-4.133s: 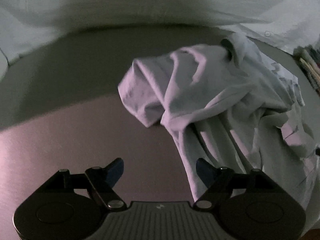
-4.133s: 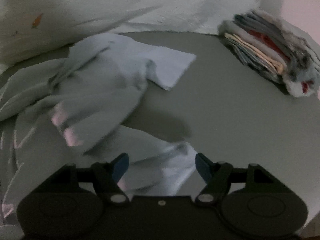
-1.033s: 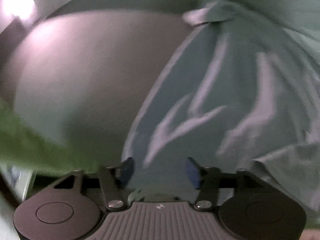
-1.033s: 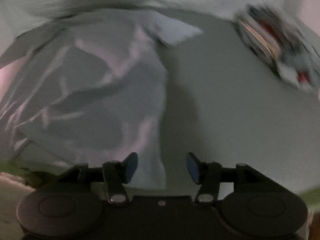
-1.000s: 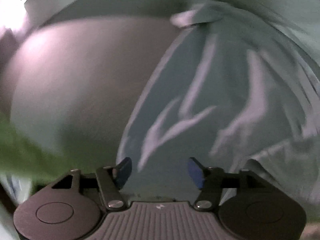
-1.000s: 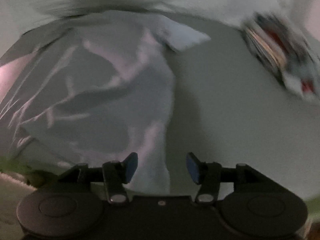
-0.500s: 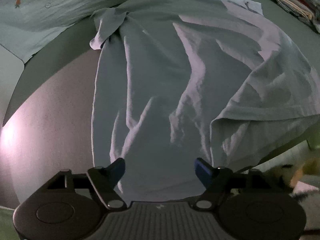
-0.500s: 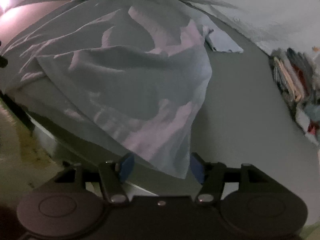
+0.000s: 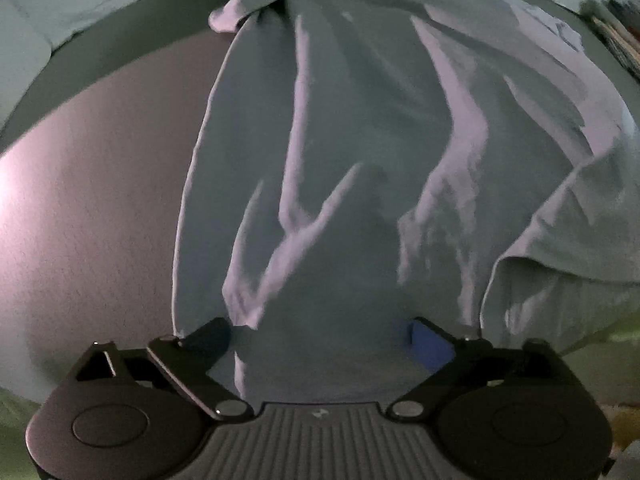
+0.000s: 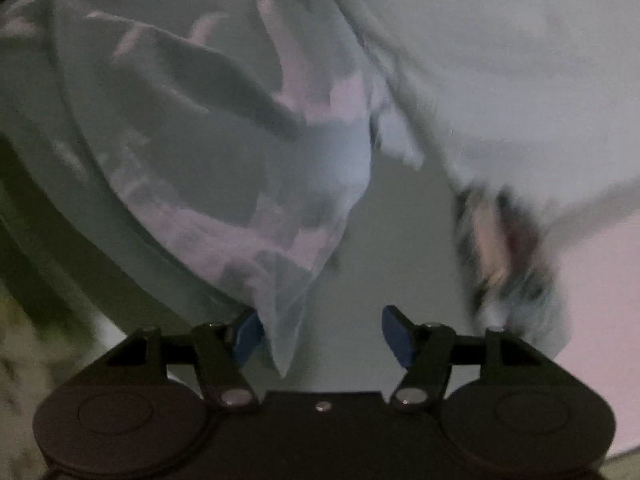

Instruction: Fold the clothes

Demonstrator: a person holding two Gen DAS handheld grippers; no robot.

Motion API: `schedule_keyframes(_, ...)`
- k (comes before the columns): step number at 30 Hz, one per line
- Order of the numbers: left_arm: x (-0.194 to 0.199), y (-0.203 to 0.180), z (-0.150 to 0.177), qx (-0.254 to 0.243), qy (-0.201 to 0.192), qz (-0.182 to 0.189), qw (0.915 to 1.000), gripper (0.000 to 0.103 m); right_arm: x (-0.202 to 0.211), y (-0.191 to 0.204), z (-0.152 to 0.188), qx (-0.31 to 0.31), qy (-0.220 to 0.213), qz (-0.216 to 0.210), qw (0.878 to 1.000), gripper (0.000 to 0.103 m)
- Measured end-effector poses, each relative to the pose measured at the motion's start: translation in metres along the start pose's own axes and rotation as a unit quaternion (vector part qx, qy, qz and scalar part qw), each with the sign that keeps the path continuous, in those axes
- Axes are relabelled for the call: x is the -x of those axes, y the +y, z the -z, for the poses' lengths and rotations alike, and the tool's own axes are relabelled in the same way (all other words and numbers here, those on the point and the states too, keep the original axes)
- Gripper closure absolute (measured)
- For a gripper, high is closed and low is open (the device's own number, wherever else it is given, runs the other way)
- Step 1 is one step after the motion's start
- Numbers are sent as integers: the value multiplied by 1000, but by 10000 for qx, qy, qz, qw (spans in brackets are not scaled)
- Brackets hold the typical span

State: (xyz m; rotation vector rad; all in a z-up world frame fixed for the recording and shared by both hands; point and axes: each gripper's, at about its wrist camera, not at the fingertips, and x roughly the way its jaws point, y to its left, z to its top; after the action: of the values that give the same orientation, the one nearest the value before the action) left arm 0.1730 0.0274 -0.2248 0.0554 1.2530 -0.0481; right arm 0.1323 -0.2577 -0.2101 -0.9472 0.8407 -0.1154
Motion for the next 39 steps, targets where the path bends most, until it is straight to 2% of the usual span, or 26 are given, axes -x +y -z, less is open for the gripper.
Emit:
schedule_keyframes(2, -2, 4, 1, 107, 27, 63, 9999, 0, 4, 13, 0, 394, -178, 178, 9989, 38)
schedule_keyframes(4, -2, 3, 1, 49, 49, 35, 10000, 0, 4, 31, 3, 1062, -335, 254, 9935, 42)
schedule_keyframes(6, -2, 2, 2, 59, 74, 43, 9999, 0, 1, 46, 5, 1601, -445, 338, 9855, 56)
schedule_keyframes(8, -3, 3, 1, 59, 111, 64, 9999, 0, 0, 51, 6, 1699, -531, 503, 9827, 85)
schedule_keyframes(10, -6, 3, -4, 40, 135, 69, 9999, 0, 9, 29, 4, 872, -489, 783, 9919, 96)
schedule_keyframes(11, -8, 3, -9, 23, 145, 72, 9999, 0, 15, 15, 3, 360, -447, 942, 9939, 97)
schedule_keyframes(13, -10, 0, -6, 42, 140, 83, 9999, 0, 28, -17, 3, -746, -287, 1228, 9892, 97)
schedule_keyframes(15, -10, -1, -5, 35, 126, 78, 9999, 0, 34, -49, 14, -1699, 53, 1157, 9786, 97)
schedule_keyframes(17, -10, -1, -4, 41, 124, 83, 9999, 0, 30, -53, 25, -1871, 281, 928, 9775, 97)
schedule_keyframes(19, -11, 0, -8, 38, 142, 93, 9998, 0, 18, -38, 33, -1499, 523, 693, 9849, 97)
schedule_keyframes(21, -10, 2, -9, 25, 162, 102, 9998, 0, 5, -22, 39, -1143, 832, 382, 9892, 88)
schedule_keyframes(23, -10, 3, -9, 6, 171, 100, 9998, 0, -3, -21, 45, -1276, 1119, 29, 9855, 54)
schedule_keyframes(27, -8, 2, -9, -7, 181, 96, 9998, 0, -5, -36, 53, -2133, 1259, -749, 9659, 40)
schedule_keyframes(29, -8, 2, -10, -3, 218, 89, 9997, 0, -2, -55, 51, -2735, 1226, -1130, 9473, 26)
schedule_keyframes(31, -8, 1, -13, 29, 284, 83, 9996, 0, 1, -74, 46, -3343, 1021, -1530, 9244, 21)
schedule_keyframes(33, -9, 0, -17, 44, 362, 71, 9993, 0, 1, -93, 38, -3819, 681, -1768, 9046, 15)
schedule_keyframes(34, -9, 0, -18, 58, 399, 66, 9992, 0, 0, -103, 33, -4032, 487, -1859, 8947, 5)
schedule_keyframes(35, -9, -1, -20, 61, 440, 60, 9990, 0, -2, -109, 27, -4213, 302, -1996, 8842, 0)
schedule_keyframes(37, -10, -2, -24, 54, 532, 63, 9986, 0, -18, -116, 12, -4488, 10, -2397, 8609, 0)
schedule_keyframes(39, -11, -2, -26, 33, 600, 68, 9982, 0, -45, -116, -6, -4643, -53, -2779, 8409, 0)
